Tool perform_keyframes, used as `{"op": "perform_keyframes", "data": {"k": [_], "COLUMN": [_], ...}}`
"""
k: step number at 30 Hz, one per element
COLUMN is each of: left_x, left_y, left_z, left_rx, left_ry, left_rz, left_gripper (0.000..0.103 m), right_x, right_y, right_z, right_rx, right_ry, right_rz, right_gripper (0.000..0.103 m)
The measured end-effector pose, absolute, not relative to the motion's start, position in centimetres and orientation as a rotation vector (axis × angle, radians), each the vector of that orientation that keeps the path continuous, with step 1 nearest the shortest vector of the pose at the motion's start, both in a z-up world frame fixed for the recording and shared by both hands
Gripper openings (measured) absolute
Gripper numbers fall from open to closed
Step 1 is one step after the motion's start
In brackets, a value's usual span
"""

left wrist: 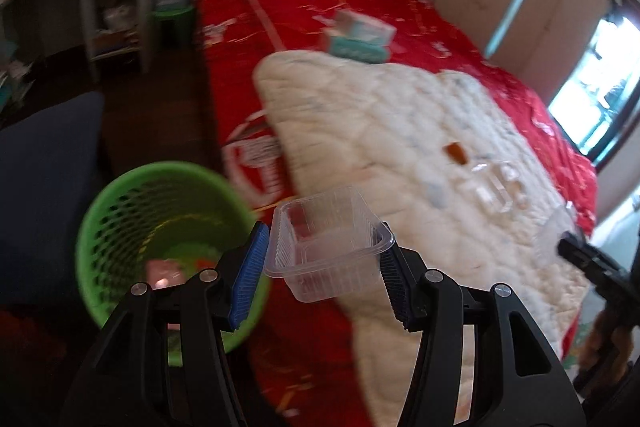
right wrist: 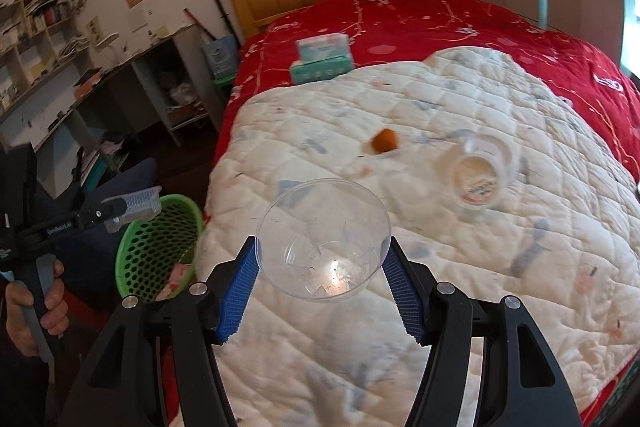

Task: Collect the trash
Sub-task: 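Carry both clear containers to the green wastebasket and release them inside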

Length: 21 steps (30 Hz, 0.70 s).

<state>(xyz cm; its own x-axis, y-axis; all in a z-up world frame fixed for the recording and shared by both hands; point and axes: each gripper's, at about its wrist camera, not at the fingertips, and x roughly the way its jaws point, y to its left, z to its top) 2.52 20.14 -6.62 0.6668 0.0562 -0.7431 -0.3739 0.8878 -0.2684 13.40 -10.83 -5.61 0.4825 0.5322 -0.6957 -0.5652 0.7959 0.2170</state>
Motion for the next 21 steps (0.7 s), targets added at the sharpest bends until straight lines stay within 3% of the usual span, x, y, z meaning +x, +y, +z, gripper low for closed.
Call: {"op": "perform_keyframes", "data": {"k": [16, 19, 21], "left_x": [0.7, 0.8, 0.7], "left_y": [27.4, 27.8, 28.0], "left_z": [-14.0, -14.5, -14.7], "left_rx": [-0.538, -0.560, -0.569], "left_ry": [0.965, 0.972, 0.969], "left_rz": [0.351, 0.360, 0.365], "left_gripper": [0.057, 0.070, 0.071], "right_x": [12.3, 12.2, 12.2], "right_y": [-5.6, -5.3, -5.0], "right_z": [-6.0, -6.1, -6.1], "right_rx": [-0.101, -0.108, -0.113], "right_ry": [0.857, 0.861, 0.862], "right_rz": [0.728, 0.735, 0.738], "right_gripper": [0.060, 0.060, 0.060]}}
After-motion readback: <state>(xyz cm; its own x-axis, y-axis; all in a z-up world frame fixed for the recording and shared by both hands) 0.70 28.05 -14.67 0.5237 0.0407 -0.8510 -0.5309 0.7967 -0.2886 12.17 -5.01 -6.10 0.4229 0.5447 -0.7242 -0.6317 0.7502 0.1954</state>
